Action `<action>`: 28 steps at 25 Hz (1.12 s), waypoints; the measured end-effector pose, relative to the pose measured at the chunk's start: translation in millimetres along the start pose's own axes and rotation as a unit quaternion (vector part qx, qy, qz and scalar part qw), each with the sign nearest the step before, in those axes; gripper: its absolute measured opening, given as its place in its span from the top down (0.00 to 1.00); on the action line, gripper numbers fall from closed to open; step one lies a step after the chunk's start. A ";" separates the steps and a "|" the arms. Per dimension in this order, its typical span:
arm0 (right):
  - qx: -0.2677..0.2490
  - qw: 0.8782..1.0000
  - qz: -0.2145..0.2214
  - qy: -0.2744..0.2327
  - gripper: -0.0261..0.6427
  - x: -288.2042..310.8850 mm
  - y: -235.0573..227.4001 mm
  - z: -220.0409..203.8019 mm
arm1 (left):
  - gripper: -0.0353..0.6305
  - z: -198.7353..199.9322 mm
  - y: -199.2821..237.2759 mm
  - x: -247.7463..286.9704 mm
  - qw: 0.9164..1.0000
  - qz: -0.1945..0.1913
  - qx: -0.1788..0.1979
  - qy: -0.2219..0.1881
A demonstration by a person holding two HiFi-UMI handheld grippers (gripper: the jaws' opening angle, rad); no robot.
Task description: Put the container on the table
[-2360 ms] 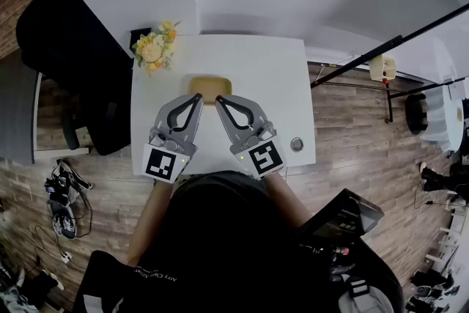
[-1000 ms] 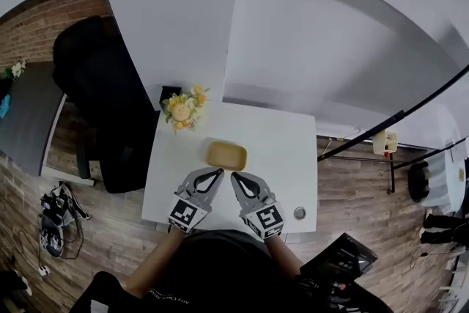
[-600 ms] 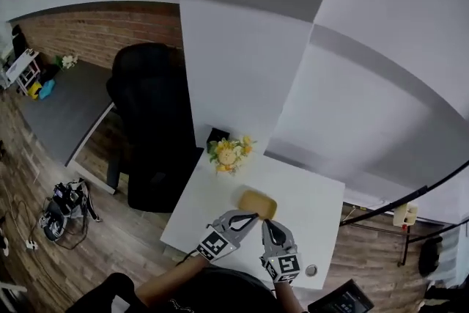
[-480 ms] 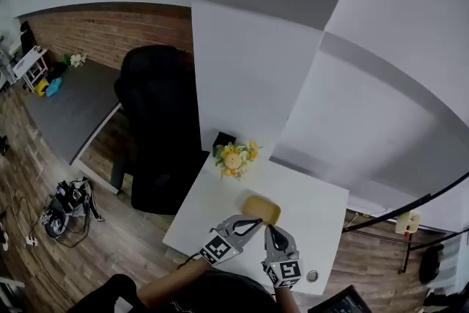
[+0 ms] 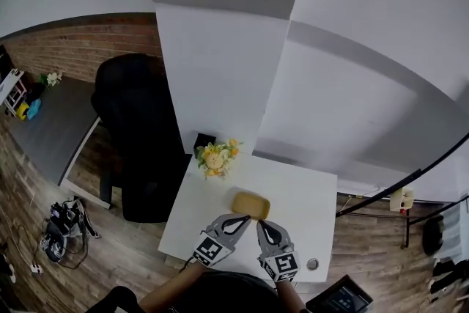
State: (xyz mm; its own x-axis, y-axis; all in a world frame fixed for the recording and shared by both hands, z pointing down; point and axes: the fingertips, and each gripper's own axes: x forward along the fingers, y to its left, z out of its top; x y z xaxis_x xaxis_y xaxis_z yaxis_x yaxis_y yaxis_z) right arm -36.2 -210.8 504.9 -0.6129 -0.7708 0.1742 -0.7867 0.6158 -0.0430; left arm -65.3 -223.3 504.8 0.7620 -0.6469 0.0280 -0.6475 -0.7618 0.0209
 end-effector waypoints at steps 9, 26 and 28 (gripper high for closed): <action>-0.005 1.000 0.004 0.024 0.94 0.9 -4.3 -2.0 | 0.94 2.4 1.9 4.3 1.000 0.007 -0.015 0.005; -0.006 1.000 -0.005 0.027 0.94 -9.9 1.5 0.8 | 0.94 -1.7 -5.5 -2.0 1.000 0.000 -0.012 0.009; -0.010 1.000 -0.002 0.019 0.94 -3.1 2.5 4.1 | 0.94 2.0 -0.1 -3.4 1.000 0.003 -0.020 0.013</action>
State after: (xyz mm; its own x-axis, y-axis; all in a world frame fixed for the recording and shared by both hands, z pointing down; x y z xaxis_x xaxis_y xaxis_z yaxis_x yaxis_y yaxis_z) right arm -36.5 -207.6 500.2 -0.6055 -0.7673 0.2112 -0.7879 0.6153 -0.0230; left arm -67.9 -221.0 502.7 0.7578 -0.6502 0.0540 -0.6524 -0.7553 0.0613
